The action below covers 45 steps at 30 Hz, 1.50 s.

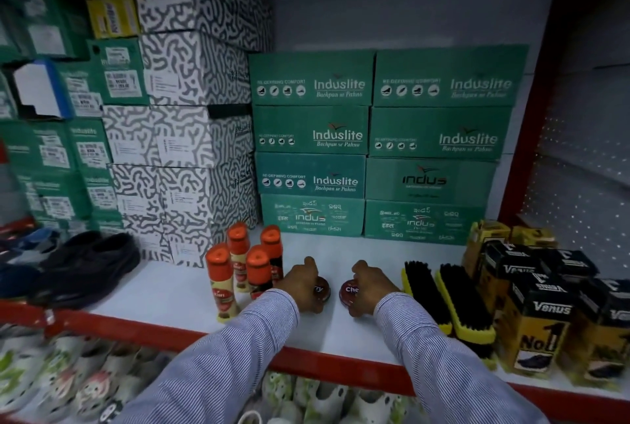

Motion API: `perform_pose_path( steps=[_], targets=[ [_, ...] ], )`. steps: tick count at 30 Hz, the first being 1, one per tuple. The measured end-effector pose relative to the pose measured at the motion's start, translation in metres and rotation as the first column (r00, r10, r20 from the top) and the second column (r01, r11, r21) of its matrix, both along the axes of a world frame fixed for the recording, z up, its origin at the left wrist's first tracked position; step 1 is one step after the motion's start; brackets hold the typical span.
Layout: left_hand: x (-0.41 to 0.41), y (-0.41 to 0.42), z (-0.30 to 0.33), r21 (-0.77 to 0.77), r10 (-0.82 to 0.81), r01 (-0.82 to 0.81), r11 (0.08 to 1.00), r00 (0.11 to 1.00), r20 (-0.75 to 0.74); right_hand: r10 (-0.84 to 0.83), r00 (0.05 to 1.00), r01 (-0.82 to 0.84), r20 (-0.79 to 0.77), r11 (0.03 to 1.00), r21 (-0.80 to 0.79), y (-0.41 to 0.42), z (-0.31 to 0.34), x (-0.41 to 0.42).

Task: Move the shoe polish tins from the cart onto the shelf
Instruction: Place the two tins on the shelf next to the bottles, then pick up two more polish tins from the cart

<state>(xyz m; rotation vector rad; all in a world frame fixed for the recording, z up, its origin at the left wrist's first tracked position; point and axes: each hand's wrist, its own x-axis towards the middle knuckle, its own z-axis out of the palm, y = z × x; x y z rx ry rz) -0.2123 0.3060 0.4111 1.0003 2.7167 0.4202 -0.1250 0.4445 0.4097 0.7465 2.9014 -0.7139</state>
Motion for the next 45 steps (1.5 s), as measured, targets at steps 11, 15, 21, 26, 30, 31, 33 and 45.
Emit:
perform_pose_path(
  steps=[11, 15, 21, 26, 30, 31, 33, 45],
  targets=[
    [0.064, -0.042, 0.018, 0.181, -0.071, 0.119, 0.976, 0.966, -0.249, 0.047, 0.959, -0.028, -0.278, 0.997, 0.073, -0.035, 0.017, 0.063],
    [0.115, -0.09, -0.004, 0.25, -0.105, 0.208, 0.946, 0.923, -0.37, 0.082, 0.874, -0.024, -0.478, 0.992, 0.126, -0.07, -0.007, 0.113],
    [0.169, -0.178, -0.102, 0.127, -0.065, 0.189, 0.974, 0.763, -0.643, 0.165, 0.798, -0.007, -0.579, 0.964, 0.265, -0.139, -0.086, 0.17],
    [0.202, -0.252, -0.214, -0.008, -0.011, 0.008, 1.0, 0.879, -0.476, 0.243, 0.895, -0.167, -0.374, 0.96, 0.225, -0.205, -0.181, 0.195],
    [0.22, -0.293, -0.294, -0.137, 0.1, -0.131, 0.982, 0.971, -0.216, 0.325, 0.933, -0.296, -0.156, 0.938, 0.18, -0.253, -0.262, 0.208],
    [0.223, -0.3, -0.313, -0.177, 0.119, -0.147, 0.973, 0.98, -0.159, 0.34, 0.933, -0.32, -0.118, 0.933, 0.161, -0.262, -0.281, 0.21],
    [0.228, -0.312, -0.354, -0.251, 0.16, -0.168, 0.953, 0.986, -0.052, 0.382, 0.924, -0.378, -0.024, 0.92, 0.107, -0.282, -0.323, 0.213],
    [0.238, -0.324, -0.524, -0.47, 0.058, 0.164, 0.867, 0.904, 0.423, 0.369, 0.738, -0.37, 0.565, 0.922, -0.119, -0.325, -0.515, 0.206]
  ],
)
